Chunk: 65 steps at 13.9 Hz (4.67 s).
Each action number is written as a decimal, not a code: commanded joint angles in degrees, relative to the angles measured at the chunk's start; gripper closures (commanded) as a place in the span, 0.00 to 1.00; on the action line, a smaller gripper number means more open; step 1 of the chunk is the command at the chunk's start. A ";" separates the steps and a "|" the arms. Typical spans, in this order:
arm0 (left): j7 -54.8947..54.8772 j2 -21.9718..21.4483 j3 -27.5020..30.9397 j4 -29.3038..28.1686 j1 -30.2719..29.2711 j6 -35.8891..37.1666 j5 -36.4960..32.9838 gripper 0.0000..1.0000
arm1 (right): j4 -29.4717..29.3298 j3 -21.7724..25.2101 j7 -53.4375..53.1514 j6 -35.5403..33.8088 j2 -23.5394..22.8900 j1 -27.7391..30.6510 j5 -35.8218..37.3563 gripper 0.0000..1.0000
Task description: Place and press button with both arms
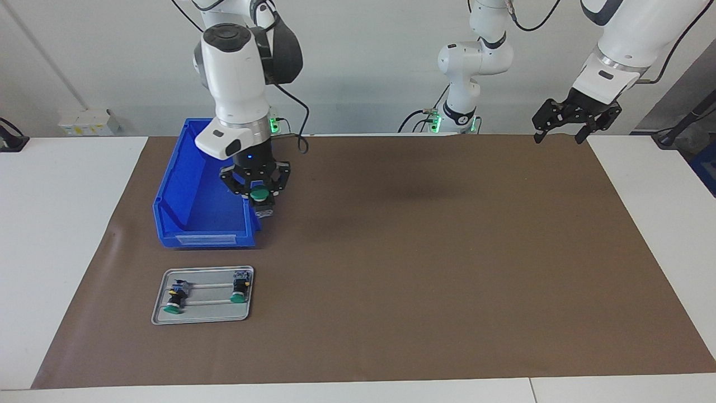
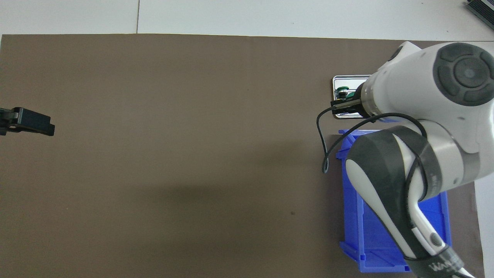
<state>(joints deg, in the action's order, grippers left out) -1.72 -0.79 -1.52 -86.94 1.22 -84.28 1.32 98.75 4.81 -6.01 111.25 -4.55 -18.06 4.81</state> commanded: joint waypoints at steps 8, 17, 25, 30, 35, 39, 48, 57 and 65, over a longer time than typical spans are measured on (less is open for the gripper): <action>0.31 -0.88 -0.59 -1.04 -0.52 0.25 -0.88 0.00 | 34.04 -0.76 19.78 21.62 14.57 15.06 -4.71 1.00; 0.31 -0.88 -0.59 -1.04 -0.61 0.25 -0.88 0.00 | 44.95 -0.68 23.59 33.15 12.99 17.18 -7.62 1.00; 0.31 -0.88 -0.59 -1.04 -0.61 0.25 -0.88 0.00 | 46.97 -0.68 22.80 36.93 11.05 17.89 -7.62 0.71; 0.31 -0.88 -0.59 -1.04 -0.52 0.25 -0.88 0.00 | 45.84 -0.68 20.70 35.27 12.10 17.89 -7.62 0.00; 0.31 -0.88 -0.50 -1.04 -0.52 0.25 -0.88 0.00 | 31.18 -0.94 11.30 18.24 12.37 17.01 -7.54 0.00; 0.31 -0.88 -0.59 -1.04 -0.52 0.25 -0.88 0.00 | 23.35 -1.38 5.67 11.63 11.93 16.92 -6.75 0.00; 0.31 -0.79 -0.59 -1.04 -0.61 0.25 -0.88 0.00 | -5.45 -1.29 -0.06 -15.85 5.18 18.15 -4.91 0.00; 0.31 -0.88 -0.59 -1.04 -0.52 0.25 -0.88 0.00 | -9.90 -1.29 0.56 -24.43 5.68 17.54 -0.59 0.00; 0.31 -0.88 -0.59 -1.04 -0.61 0.25 -0.88 0.00 | -9.98 -1.38 2.31 -24.07 5.60 17.89 -1.91 0.00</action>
<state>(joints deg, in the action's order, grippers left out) -1.72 -0.79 -1.53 -86.97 1.21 -84.28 1.32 86.75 3.75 -5.02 85.96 -0.42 -0.49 3.41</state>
